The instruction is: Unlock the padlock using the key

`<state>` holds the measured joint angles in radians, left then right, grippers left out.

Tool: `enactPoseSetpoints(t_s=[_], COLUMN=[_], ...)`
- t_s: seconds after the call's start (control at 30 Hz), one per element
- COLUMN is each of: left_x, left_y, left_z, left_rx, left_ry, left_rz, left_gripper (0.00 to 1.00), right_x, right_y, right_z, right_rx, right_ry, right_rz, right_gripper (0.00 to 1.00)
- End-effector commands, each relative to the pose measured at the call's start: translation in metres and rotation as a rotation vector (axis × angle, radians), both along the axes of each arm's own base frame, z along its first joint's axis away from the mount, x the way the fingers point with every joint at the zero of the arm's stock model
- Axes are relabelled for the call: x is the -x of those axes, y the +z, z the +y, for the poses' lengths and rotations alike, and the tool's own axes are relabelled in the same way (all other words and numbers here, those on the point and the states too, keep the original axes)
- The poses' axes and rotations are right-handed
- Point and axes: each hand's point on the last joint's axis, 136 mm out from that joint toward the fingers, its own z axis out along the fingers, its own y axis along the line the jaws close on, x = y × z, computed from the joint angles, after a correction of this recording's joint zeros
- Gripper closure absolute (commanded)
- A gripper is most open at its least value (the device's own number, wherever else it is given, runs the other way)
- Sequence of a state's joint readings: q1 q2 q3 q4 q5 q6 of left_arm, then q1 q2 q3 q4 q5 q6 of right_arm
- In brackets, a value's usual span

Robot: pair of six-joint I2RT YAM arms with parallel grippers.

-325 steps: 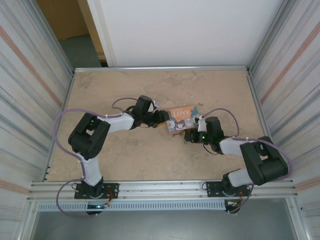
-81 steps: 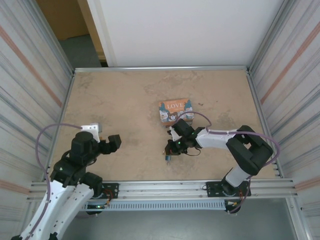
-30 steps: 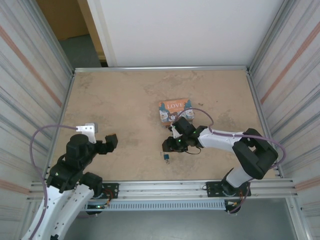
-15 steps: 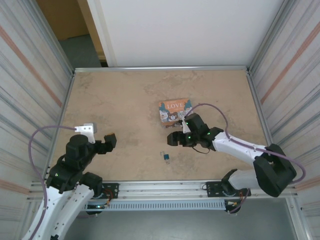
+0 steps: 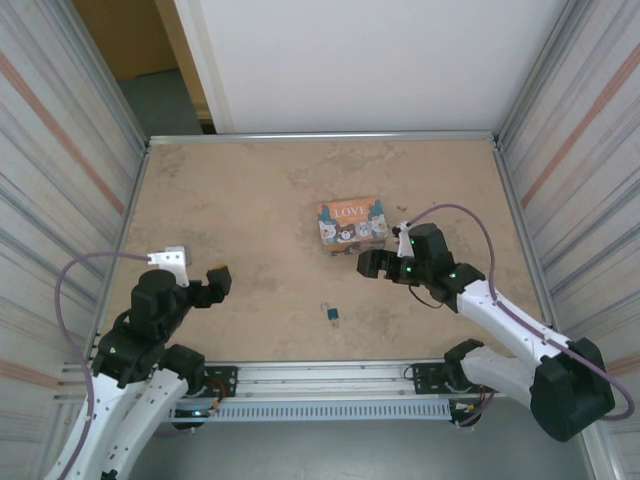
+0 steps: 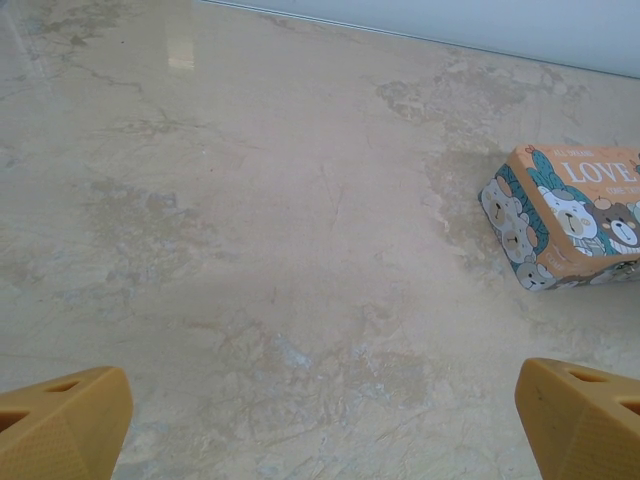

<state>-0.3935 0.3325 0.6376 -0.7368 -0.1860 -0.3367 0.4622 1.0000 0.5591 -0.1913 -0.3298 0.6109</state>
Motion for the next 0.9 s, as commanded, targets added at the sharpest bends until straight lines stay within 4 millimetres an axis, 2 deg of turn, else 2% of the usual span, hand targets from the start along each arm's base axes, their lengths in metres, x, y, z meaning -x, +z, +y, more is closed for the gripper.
enactPoseSetpoints(t_s=[0.0, 0.27, 0.57, 0.7, 0.87], left_x=[0.001, -0.013, -0.047, -0.063, -0.075], left_y=[-0.005, -0.017, -0.024, -0.035, -0.057], left_z=[0.007, 0.014, 0.020, 0.036, 0.072], left_rx=[-0.020, -0.039, -0.089, -0.038, 0.068], left_ry=[0.034, 0.109, 0.170, 0.234, 0.376], left_rz=[0.011, 0.043, 0.010, 0.022, 0.069], left_gripper=[0.01, 0.01, 0.01, 0.01, 0.01], right_x=[-0.001, -0.021, -0.053, -0.061, -0.064], right_y=[0.006, 0.019, 0.037, 0.036, 0.024], right_z=[-0.018, -0.061, -0.134, -0.178, -0.223], right_rx=[0.011, 0.029, 0.191, 0.330, 0.471], right_ry=[-0.037, -0.168, -0.390, -0.533, -0.677], right_rz=[-0.047, -0.120, -0.276, -0.340, -0.390], right_gripper=[0.01, 0.01, 0.01, 0.01, 0.01])
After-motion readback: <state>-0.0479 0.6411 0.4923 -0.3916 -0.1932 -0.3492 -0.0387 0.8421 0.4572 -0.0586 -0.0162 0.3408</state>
